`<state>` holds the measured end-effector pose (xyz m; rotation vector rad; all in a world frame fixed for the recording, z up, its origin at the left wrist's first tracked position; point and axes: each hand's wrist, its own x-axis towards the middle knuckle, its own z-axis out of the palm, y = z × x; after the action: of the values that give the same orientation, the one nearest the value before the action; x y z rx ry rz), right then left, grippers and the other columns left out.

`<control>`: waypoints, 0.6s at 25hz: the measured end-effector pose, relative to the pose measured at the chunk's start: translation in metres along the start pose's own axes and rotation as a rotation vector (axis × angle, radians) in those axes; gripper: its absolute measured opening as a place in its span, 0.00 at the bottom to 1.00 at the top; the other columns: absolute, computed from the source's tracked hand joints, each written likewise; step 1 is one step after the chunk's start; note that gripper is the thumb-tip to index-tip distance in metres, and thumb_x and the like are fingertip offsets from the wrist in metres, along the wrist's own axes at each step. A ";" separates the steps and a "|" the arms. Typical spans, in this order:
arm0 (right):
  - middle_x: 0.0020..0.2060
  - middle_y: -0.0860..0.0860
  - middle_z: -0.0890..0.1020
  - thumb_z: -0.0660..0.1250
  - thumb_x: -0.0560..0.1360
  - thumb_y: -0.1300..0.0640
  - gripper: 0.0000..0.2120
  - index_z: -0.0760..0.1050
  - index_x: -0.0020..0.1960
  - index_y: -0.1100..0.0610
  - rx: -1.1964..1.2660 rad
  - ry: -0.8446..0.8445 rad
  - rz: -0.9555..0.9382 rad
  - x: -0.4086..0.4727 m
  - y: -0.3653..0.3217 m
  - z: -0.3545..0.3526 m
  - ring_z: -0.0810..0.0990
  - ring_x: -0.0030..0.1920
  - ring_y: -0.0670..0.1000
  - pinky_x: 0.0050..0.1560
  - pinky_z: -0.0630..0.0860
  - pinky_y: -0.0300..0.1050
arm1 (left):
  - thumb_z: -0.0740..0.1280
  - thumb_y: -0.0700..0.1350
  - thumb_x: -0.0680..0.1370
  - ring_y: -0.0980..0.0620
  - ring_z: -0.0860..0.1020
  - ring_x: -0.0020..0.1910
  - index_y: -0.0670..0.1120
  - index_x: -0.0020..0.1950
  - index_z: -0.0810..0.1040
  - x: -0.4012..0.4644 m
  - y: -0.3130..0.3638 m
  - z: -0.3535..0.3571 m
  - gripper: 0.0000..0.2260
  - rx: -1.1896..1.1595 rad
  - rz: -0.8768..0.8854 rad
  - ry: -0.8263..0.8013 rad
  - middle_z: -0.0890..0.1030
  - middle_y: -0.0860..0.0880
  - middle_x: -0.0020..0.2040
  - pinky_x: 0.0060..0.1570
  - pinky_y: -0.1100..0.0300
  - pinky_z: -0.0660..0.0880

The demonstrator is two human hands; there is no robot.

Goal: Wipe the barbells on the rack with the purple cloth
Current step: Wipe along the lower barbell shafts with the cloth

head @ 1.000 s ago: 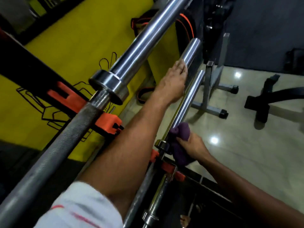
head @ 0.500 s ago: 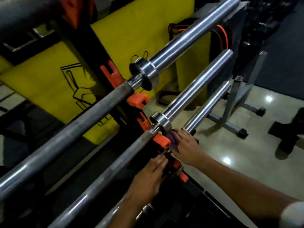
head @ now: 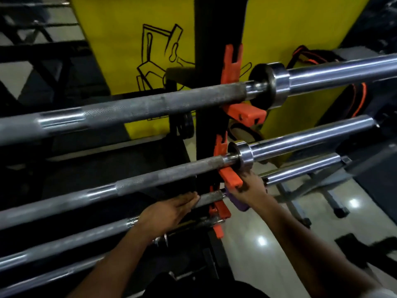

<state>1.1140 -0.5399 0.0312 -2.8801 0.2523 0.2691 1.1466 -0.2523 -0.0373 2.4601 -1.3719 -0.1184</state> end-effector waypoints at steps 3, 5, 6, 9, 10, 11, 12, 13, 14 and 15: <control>0.63 0.57 0.79 0.64 0.81 0.50 0.18 0.74 0.67 0.58 -0.013 -0.005 0.015 -0.005 -0.003 -0.009 0.76 0.66 0.58 0.63 0.71 0.49 | 0.51 0.56 0.84 0.59 0.69 0.73 0.57 0.82 0.51 -0.001 -0.008 0.011 0.25 0.032 0.015 0.000 0.60 0.58 0.79 0.53 0.61 0.81; 0.65 0.58 0.78 0.61 0.82 0.49 0.18 0.72 0.68 0.57 -0.016 -0.072 0.096 0.012 -0.005 -0.021 0.76 0.66 0.58 0.64 0.71 0.49 | 0.51 0.55 0.84 0.60 0.68 0.73 0.57 0.82 0.51 0.000 -0.007 0.013 0.25 0.039 0.009 0.005 0.59 0.59 0.80 0.55 0.62 0.80; 0.64 0.58 0.78 0.61 0.82 0.48 0.17 0.72 0.67 0.56 0.043 -0.088 0.135 0.016 -0.008 -0.023 0.76 0.65 0.57 0.62 0.72 0.49 | 0.51 0.55 0.84 0.61 0.69 0.72 0.57 0.82 0.53 0.000 -0.006 0.010 0.24 0.032 0.001 0.012 0.60 0.59 0.79 0.55 0.64 0.79; 0.56 0.52 0.81 0.64 0.81 0.51 0.12 0.75 0.61 0.54 0.222 0.092 0.112 -0.001 -0.004 -0.010 0.79 0.56 0.52 0.51 0.70 0.42 | 0.47 0.58 0.84 0.62 0.70 0.71 0.58 0.81 0.56 0.000 0.001 0.001 0.24 0.005 -0.008 -0.012 0.60 0.60 0.79 0.54 0.67 0.78; 0.53 0.49 0.80 0.66 0.80 0.53 0.11 0.75 0.61 0.52 0.334 0.196 0.111 -0.018 -0.002 -0.001 0.79 0.53 0.48 0.49 0.70 0.39 | 0.45 0.59 0.84 0.63 0.69 0.71 0.59 0.81 0.55 0.000 0.001 -0.001 0.24 -0.012 -0.017 -0.025 0.59 0.62 0.79 0.54 0.67 0.78; 0.50 0.45 0.79 0.69 0.79 0.55 0.13 0.74 0.62 0.50 0.544 0.311 0.181 -0.036 0.001 0.011 0.80 0.50 0.44 0.47 0.72 0.36 | 0.44 0.60 0.84 0.63 0.68 0.72 0.60 0.80 0.55 0.001 0.001 0.000 0.24 -0.020 -0.014 -0.011 0.58 0.63 0.79 0.55 0.66 0.78; 0.49 0.43 0.79 0.70 0.78 0.55 0.15 0.72 0.63 0.48 0.838 0.439 0.303 -0.053 0.003 0.020 0.80 0.47 0.41 0.45 0.73 0.34 | 0.45 0.60 0.84 0.63 0.67 0.72 0.60 0.80 0.55 0.002 0.000 0.001 0.24 -0.023 -0.017 0.004 0.58 0.63 0.79 0.56 0.66 0.78; 0.50 0.43 0.80 0.70 0.79 0.54 0.16 0.72 0.65 0.49 1.169 0.571 0.464 -0.064 0.007 0.033 0.81 0.46 0.39 0.45 0.76 0.35 | 0.47 0.59 0.84 0.63 0.67 0.73 0.61 0.80 0.55 0.002 -0.002 0.004 0.24 -0.021 -0.008 0.015 0.57 0.63 0.79 0.58 0.65 0.78; 0.51 0.45 0.82 0.69 0.79 0.50 0.17 0.72 0.67 0.50 1.515 0.640 0.646 -0.070 0.012 0.046 0.82 0.46 0.39 0.45 0.78 0.38 | 0.49 0.58 0.83 0.62 0.66 0.74 0.62 0.80 0.53 0.002 -0.004 0.005 0.24 -0.026 -0.012 0.004 0.56 0.63 0.79 0.61 0.63 0.77; 0.53 0.47 0.83 0.67 0.80 0.47 0.19 0.72 0.69 0.51 1.828 0.613 0.818 -0.072 0.018 0.064 0.83 0.47 0.43 0.45 0.79 0.43 | 0.49 0.57 0.83 0.62 0.64 0.75 0.64 0.80 0.50 0.002 -0.007 0.006 0.25 -0.034 -0.016 -0.011 0.55 0.64 0.79 0.63 0.62 0.76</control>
<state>1.0307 -0.5310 -0.0192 -0.8675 1.0396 -0.5000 1.1521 -0.2525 -0.0448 2.4468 -1.3434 -0.1580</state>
